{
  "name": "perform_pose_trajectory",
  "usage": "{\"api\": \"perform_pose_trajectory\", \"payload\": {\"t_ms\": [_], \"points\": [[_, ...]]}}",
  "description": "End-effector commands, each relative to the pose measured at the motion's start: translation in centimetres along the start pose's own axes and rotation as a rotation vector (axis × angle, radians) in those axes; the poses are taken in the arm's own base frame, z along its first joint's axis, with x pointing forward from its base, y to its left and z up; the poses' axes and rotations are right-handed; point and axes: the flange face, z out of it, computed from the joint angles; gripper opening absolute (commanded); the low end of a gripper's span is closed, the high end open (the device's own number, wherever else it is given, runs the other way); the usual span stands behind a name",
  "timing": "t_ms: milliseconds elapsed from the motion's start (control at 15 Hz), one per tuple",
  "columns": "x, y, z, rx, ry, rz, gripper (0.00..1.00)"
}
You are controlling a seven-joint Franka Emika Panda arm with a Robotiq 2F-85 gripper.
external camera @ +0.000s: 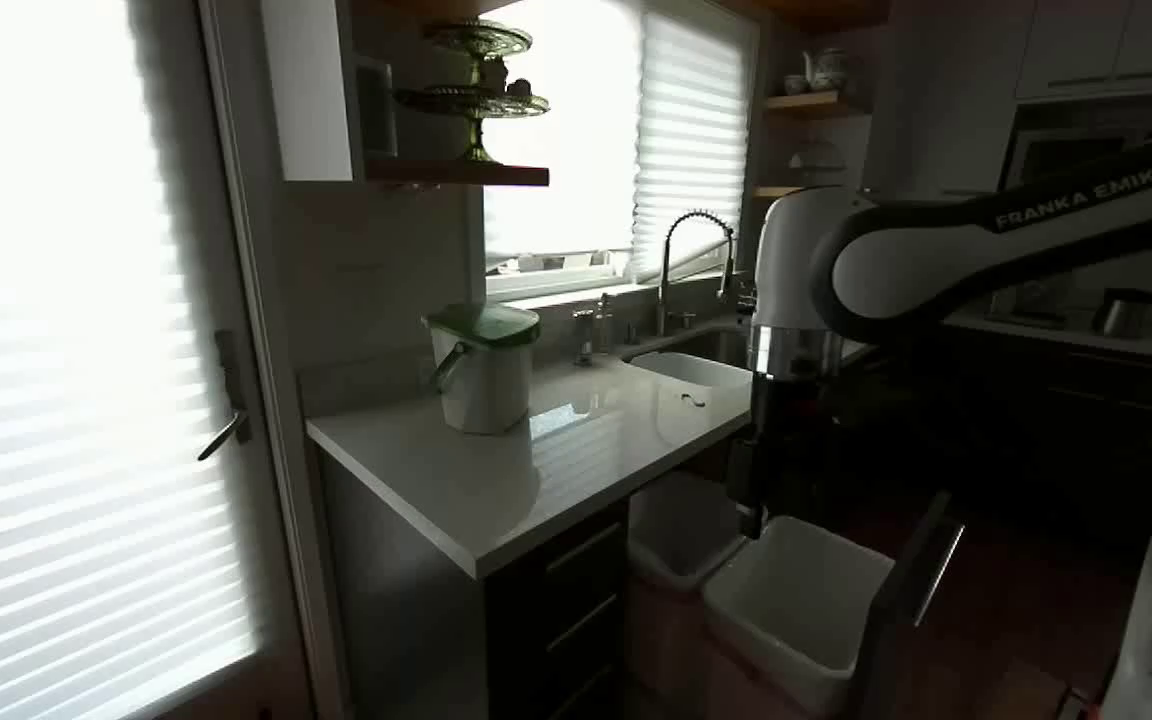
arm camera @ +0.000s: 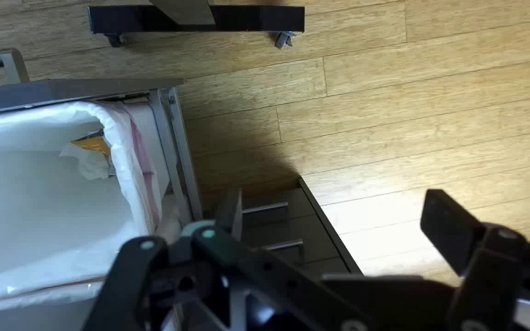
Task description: Close the pull out waste bin unit drawer
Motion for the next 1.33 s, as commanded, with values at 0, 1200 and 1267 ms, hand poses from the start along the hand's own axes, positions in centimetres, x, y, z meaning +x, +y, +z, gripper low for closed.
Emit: {"api": "perform_pose_trajectory", "payload": {"t_ms": [0, 1200, 1267], "points": [[0.0, 0.0, 0.0, 0.0, -0.001, 0.0, 1.0], [0.1, 0.4, -0.1, -0.005, 0.004, 0.022, 1.0], [0.2, 1.6, -0.2, -0.022, 0.005, 0.052, 1.0]]}}
